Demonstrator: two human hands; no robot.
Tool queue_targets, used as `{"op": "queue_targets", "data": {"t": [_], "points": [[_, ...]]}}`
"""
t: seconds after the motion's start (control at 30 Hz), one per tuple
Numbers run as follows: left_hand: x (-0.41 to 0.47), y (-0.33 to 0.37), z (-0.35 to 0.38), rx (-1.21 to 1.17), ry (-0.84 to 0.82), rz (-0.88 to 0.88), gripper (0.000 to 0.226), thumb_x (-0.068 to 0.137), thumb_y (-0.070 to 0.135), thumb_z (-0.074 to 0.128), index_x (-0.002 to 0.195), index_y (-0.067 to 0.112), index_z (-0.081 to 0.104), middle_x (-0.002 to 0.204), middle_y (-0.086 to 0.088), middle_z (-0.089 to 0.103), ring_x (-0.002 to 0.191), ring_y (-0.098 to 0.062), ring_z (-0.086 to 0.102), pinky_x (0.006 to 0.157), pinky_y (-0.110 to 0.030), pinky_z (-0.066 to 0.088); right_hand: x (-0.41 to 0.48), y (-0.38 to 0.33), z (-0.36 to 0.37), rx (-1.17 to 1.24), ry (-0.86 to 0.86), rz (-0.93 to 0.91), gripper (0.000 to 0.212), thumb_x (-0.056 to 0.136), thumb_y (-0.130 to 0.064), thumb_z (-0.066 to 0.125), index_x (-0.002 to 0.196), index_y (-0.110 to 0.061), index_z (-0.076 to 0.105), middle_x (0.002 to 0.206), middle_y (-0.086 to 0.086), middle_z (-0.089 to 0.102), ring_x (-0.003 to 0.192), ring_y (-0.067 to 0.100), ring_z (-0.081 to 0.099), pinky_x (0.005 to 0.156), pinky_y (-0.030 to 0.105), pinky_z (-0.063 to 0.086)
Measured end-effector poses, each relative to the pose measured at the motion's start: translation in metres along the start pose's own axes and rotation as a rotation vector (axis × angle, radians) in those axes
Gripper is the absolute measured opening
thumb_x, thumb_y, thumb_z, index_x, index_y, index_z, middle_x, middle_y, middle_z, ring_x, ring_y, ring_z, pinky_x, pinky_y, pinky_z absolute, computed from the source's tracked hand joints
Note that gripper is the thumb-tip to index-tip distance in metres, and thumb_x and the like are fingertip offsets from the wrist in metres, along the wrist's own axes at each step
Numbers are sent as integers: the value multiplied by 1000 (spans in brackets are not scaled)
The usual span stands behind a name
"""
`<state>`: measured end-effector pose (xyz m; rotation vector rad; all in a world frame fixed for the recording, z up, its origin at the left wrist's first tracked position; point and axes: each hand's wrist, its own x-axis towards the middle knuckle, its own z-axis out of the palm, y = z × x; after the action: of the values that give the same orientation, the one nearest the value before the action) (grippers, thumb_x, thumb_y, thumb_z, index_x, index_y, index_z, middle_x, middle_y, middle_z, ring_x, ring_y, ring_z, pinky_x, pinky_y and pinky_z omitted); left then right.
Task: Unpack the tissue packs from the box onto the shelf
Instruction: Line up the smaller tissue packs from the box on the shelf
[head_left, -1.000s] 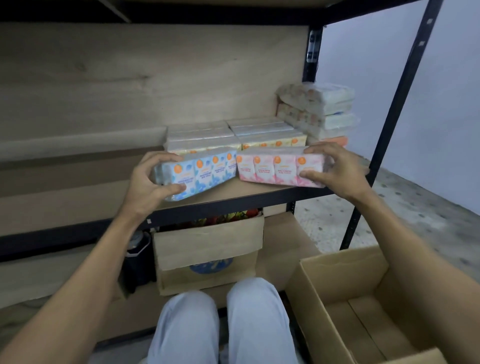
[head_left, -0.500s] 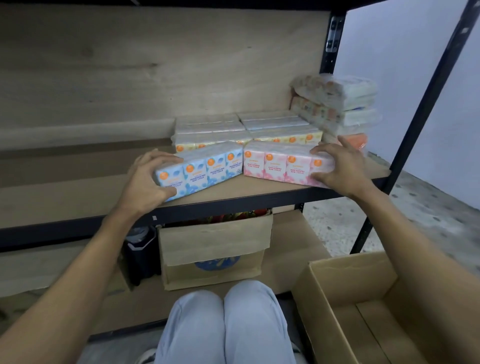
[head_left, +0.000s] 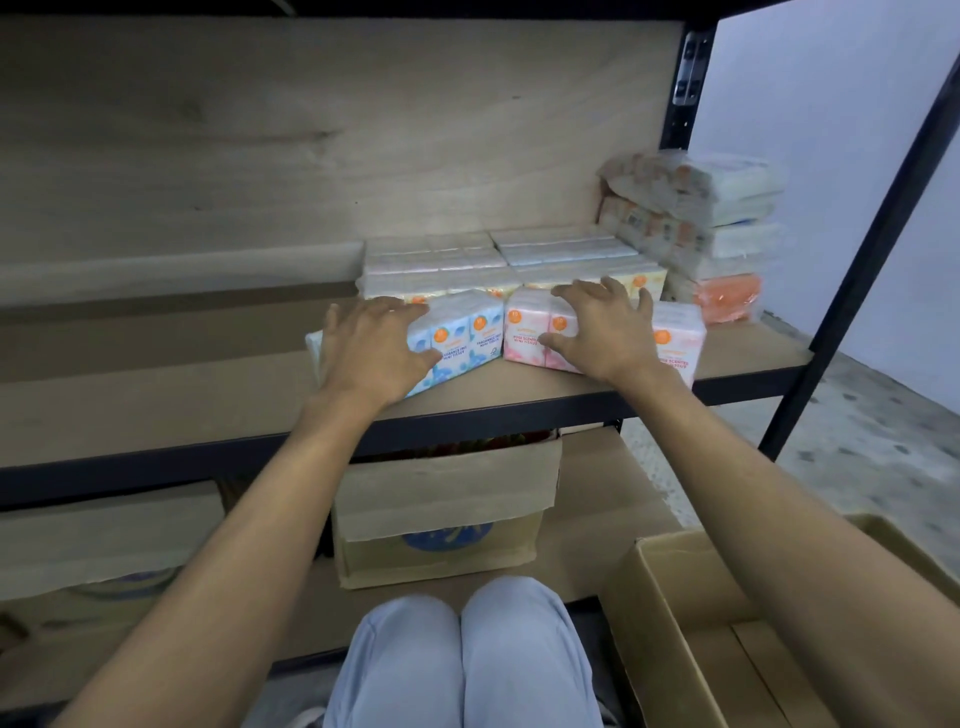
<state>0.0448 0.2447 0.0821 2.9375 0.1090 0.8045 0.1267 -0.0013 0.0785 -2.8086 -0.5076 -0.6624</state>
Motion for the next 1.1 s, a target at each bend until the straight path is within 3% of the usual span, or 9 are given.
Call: {"op": "queue_targets", "data": {"t": [0.17,0.43,0.6,0.73,0.9,1.1], "points": [[6,11,8,-4,-34,0,54,86,54,58,135,34,49,141,3,51,127,-22,46,105,-42,33,2,7,12,-100,56,-51,58,83,-54,59,134,-30,45,143,1,47,132,26,39,108,52,23],[7,3,10,-66,10,107,48,85,47,65,131,37,55,140,8,53,128,-16,48,103,-35,32,4,44,2,48,-22,-221,63,81,-55,63,137,-36,44,147,-5,43,138,19,33,110,44,20],[12,2,12,-96,-17,169,51,83,39,70,131,37,55,136,8,57,128,-19,47,105,-38,30,1,64,-3,10,-23,-180,62,77,-61,62,135,-47,44,150,-4,37,142,22,24,112,58,15],[10,13,20,-125,3,155,54,87,35,65,138,37,47,143,7,50,131,-18,45,106,-37,32,0,73,5,40,38,-197,65,76,-60,63,135,-39,46,144,-2,47,135,19,38,110,52,24],[17,16,30,-132,46,148,48,83,45,66,130,41,55,139,13,53,129,-13,47,104,-35,33,6,82,8,148,63,-234,65,72,-64,63,130,-37,53,138,-5,53,132,16,43,106,43,24],[28,17,40,-175,61,176,47,82,45,68,127,43,57,136,13,55,128,-12,49,104,-36,36,17,94,14,214,87,-283,69,68,-73,51,127,-36,57,134,-4,57,128,17,48,106,48,31]]}}
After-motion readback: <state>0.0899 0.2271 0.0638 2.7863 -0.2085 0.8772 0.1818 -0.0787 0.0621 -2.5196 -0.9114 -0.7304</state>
